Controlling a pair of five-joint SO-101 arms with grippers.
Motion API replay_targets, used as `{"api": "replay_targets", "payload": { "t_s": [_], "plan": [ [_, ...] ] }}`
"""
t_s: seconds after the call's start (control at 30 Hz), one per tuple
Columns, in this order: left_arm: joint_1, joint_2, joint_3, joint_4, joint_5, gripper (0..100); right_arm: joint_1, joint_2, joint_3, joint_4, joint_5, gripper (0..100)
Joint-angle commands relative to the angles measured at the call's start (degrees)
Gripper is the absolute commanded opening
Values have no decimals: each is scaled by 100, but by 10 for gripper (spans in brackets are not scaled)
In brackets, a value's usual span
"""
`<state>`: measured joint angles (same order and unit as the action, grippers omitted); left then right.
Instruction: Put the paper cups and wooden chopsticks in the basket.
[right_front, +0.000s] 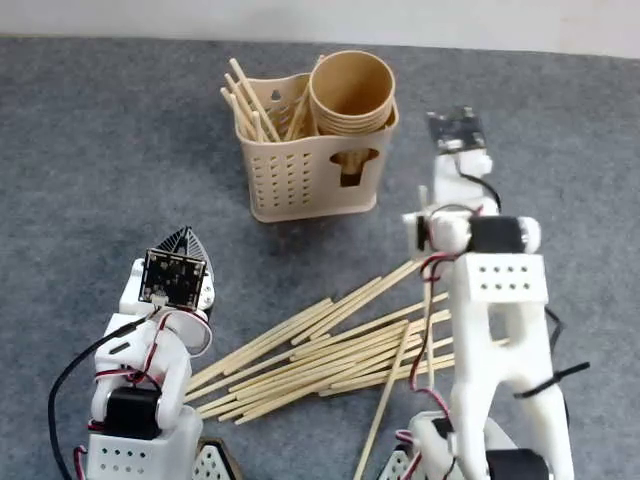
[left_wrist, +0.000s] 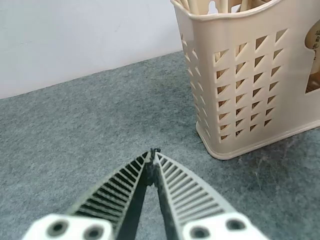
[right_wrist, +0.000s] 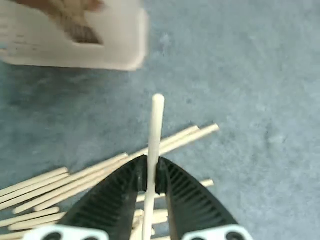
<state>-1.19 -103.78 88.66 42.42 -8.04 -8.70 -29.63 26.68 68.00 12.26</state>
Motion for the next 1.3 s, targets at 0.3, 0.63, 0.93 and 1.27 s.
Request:
{"api": "replay_targets", "payload": {
  "t_s": [0.3,0.63,0.93,1.27],
  "plan": [
    [-4,-40,-57,-114,-9,11,-1068,-1332,-277,-1297,97,6],
    [-4,-40,-57,-114,-9,11,-1727,-1798,-277,-3222,70,5],
    [-4,-40,-57,-114,-9,11,-2035,-1789,-277,-4576,97,5],
    [-4,-40,-57,-114,-9,11,-2097,-1745,-268,-6088,70,5]
  ]
}}
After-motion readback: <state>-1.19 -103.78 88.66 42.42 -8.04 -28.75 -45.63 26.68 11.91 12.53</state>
